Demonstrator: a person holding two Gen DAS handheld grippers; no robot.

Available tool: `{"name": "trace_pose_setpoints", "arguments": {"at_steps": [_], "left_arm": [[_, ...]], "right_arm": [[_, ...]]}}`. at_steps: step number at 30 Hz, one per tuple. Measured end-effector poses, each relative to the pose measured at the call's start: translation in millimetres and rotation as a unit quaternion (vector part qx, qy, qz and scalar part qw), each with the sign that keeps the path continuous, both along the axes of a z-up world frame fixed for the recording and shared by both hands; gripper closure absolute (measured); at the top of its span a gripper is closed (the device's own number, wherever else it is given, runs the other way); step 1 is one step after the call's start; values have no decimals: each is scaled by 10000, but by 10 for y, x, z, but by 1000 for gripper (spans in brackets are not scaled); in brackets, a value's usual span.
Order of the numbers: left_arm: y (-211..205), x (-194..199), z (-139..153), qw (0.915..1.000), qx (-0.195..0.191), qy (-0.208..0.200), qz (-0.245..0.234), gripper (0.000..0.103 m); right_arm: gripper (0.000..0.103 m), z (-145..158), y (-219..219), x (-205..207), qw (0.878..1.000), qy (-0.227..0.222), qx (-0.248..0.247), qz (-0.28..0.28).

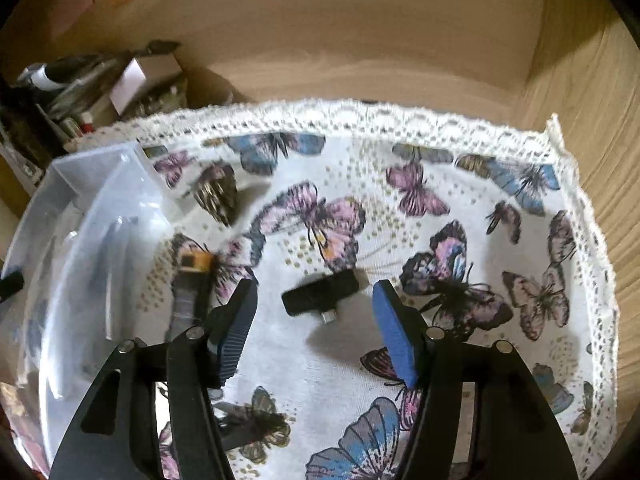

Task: Organize rigid objects
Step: 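Grasp the black USB adapter with the right tool, then carry the adapter over the box and release it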

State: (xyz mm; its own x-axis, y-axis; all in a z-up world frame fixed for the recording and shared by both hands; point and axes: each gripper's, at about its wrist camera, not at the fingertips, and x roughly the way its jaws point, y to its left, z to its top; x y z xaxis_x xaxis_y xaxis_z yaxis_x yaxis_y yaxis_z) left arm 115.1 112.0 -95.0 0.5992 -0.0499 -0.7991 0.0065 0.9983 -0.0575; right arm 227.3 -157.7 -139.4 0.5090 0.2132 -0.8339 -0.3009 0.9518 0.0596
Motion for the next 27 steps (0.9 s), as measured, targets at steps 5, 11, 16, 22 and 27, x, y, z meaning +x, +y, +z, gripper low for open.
{"name": "trace_pose_setpoints", "arguments": {"at_steps": [5,11,16,22,27], "left_arm": [[12,1,-4,10000,20,12,-10,94],[16,2,-10,10000,28,9,-12,94],[16,1,-10,10000,32,8,-11,94],[7,3,-2,10000,10,8,-7,94],[2,2,-2,10000,4,8,-7,94]], "right_arm": [[56,-89,18,31,9996,-134,-216,-77],[61,-13,19,-15,9994,-277,-183,-38],[61,174,76,-158,9985,-529,-163,52],[61,516,274,-364,9952,-943,-9,277],[61,761,459,-440,9906,-1233,198,556]]}}
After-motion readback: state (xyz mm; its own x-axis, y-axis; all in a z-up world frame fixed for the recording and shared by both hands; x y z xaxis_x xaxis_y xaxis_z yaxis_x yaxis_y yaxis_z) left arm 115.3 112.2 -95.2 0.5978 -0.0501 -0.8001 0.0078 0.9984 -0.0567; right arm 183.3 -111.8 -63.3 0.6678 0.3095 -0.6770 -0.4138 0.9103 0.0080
